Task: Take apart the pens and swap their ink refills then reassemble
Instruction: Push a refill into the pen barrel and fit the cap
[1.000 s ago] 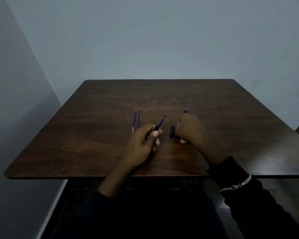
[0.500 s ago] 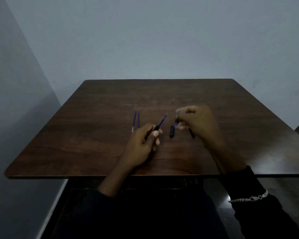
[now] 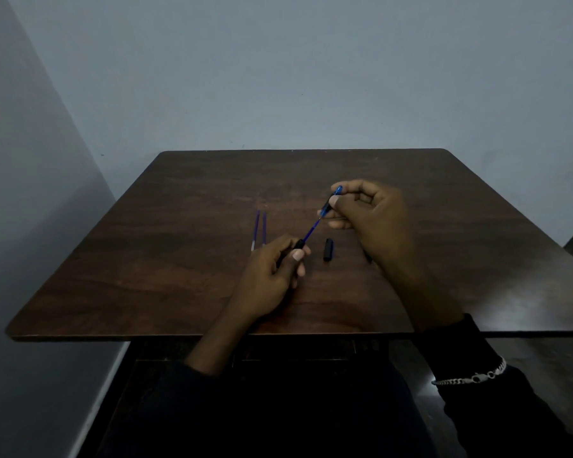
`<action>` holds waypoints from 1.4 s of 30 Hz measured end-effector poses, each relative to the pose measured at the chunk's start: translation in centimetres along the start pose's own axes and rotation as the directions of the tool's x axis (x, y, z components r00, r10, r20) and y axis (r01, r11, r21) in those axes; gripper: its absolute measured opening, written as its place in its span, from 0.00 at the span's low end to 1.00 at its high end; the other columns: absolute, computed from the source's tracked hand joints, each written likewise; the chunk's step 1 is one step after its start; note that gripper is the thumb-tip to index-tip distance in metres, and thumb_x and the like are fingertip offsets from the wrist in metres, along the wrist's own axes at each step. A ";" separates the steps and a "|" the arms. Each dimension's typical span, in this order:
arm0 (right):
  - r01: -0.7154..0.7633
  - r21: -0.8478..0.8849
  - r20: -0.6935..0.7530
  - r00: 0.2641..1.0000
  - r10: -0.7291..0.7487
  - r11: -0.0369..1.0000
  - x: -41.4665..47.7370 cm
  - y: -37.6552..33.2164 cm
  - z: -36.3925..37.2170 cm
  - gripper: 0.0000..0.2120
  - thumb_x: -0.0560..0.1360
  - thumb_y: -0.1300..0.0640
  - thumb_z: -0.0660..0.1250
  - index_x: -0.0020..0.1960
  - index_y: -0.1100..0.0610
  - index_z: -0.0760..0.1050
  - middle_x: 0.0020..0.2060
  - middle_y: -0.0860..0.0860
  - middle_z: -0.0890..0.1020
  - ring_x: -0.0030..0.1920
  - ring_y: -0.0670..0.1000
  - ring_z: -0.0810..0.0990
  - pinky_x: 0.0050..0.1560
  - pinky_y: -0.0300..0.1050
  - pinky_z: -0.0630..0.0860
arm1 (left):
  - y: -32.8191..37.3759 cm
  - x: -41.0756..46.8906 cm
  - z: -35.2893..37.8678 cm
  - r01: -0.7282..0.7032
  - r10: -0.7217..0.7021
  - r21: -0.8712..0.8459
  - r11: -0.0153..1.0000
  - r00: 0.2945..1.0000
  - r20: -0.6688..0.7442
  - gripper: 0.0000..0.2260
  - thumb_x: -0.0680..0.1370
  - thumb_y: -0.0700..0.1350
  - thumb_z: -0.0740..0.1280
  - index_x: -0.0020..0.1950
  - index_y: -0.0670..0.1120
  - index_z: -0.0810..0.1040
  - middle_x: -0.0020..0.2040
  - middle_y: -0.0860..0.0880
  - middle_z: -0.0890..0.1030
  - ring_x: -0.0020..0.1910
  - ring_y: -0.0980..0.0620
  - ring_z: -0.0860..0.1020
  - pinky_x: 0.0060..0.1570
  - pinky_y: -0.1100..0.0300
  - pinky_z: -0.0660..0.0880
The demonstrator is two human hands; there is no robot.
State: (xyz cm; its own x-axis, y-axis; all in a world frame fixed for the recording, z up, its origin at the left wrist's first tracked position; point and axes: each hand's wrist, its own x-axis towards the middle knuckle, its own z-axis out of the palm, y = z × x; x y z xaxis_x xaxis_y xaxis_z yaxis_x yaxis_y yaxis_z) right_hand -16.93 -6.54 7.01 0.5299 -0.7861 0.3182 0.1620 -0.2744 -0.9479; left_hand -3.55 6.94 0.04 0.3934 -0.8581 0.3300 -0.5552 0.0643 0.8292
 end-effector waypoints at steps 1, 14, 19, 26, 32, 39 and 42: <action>-0.004 -0.010 0.005 1.000 0.004 1.000 0.0 0.0 0.0 0.06 0.78 0.66 0.70 0.55 0.63 0.81 0.42 0.59 0.88 0.42 0.55 0.89 0.38 0.41 0.84 | 0.0 0.0 0.0 0.001 -0.001 0.000 1.000 1.000 0.001 0.08 0.87 0.42 0.61 0.56 0.45 0.80 0.38 0.50 0.82 0.31 0.60 0.78 0.35 0.70 0.74; 0.004 -0.096 0.100 0.995 0.005 0.995 -0.2 0.4 0.0 0.04 0.78 0.67 0.70 0.52 0.63 0.80 0.40 0.57 0.87 0.41 0.52 0.89 0.34 0.40 0.83 | -0.2 0.1 0.0 0.011 -0.012 0.035 0.999 1.000 0.018 0.08 0.87 0.43 0.60 0.56 0.48 0.80 0.43 0.53 0.83 0.33 0.60 0.79 0.35 0.71 0.75; 0.004 -0.188 0.184 0.983 0.031 0.982 0.0 1.0 -0.3 0.05 0.78 0.65 0.71 0.51 0.56 0.81 0.40 0.50 0.87 0.41 0.50 0.89 0.35 0.41 0.83 | -0.1 0.0 0.0 -0.013 0.013 0.028 1.000 1.000 0.014 0.08 0.87 0.42 0.61 0.56 0.45 0.80 0.43 0.52 0.83 0.32 0.55 0.79 0.34 0.70 0.75; 0.047 -0.234 0.283 0.959 0.021 0.971 -0.3 1.8 0.1 0.09 0.78 0.65 0.70 0.54 0.53 0.81 0.42 0.54 0.87 0.44 0.48 0.89 0.37 0.41 0.84 | -0.3 0.0 0.0 -0.009 0.009 0.028 1.000 1.000 -0.007 0.08 0.86 0.41 0.61 0.52 0.43 0.79 0.38 0.49 0.83 0.31 0.54 0.79 0.34 0.66 0.75; 0.106 -0.338 0.390 0.920 0.037 0.935 0.3 1.4 -1.1 0.05 0.78 0.61 0.72 0.53 0.56 0.84 0.41 0.51 0.88 0.42 0.48 0.89 0.42 0.44 0.86 | -0.4 0.0 0.0 -0.016 0.016 0.061 0.998 1.000 -0.005 0.08 0.86 0.41 0.62 0.53 0.43 0.80 0.38 0.51 0.83 0.33 0.53 0.79 0.36 0.62 0.75; 0.248 -0.613 0.444 0.894 0.067 0.751 0.6 0.3 -1.0 0.22 0.81 0.44 0.67 0.35 0.57 0.80 0.26 0.44 0.83 0.25 0.44 0.82 0.31 0.38 0.79 | -0.3 -0.1 0.1 -0.076 0.075 0.090 0.993 0.997 0.014 0.08 0.85 0.42 0.64 0.52 0.43 0.81 0.38 0.51 0.83 0.34 0.61 0.78 0.37 0.68 0.73; 0.266 -0.675 0.419 0.906 0.060 0.688 0.4 0.3 -0.6 0.33 0.78 0.32 0.61 0.32 0.60 0.79 0.23 0.43 0.80 0.23 0.46 0.78 0.30 0.42 0.74 | -0.2 -0.2 0.1 -0.089 0.089 0.082 0.993 0.996 0.006 0.08 0.86 0.42 0.63 0.52 0.43 0.81 0.37 0.52 0.82 0.34 0.61 0.79 0.38 0.68 0.73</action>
State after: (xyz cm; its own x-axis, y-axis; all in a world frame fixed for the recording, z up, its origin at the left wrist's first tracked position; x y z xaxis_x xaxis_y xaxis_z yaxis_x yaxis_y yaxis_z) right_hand -17.21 -7.25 6.89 0.8384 -0.4971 0.2235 -0.3094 -0.7716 -0.5557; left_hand -3.59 7.01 -0.20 0.3383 -0.8520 0.3996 -0.6463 0.0983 0.7567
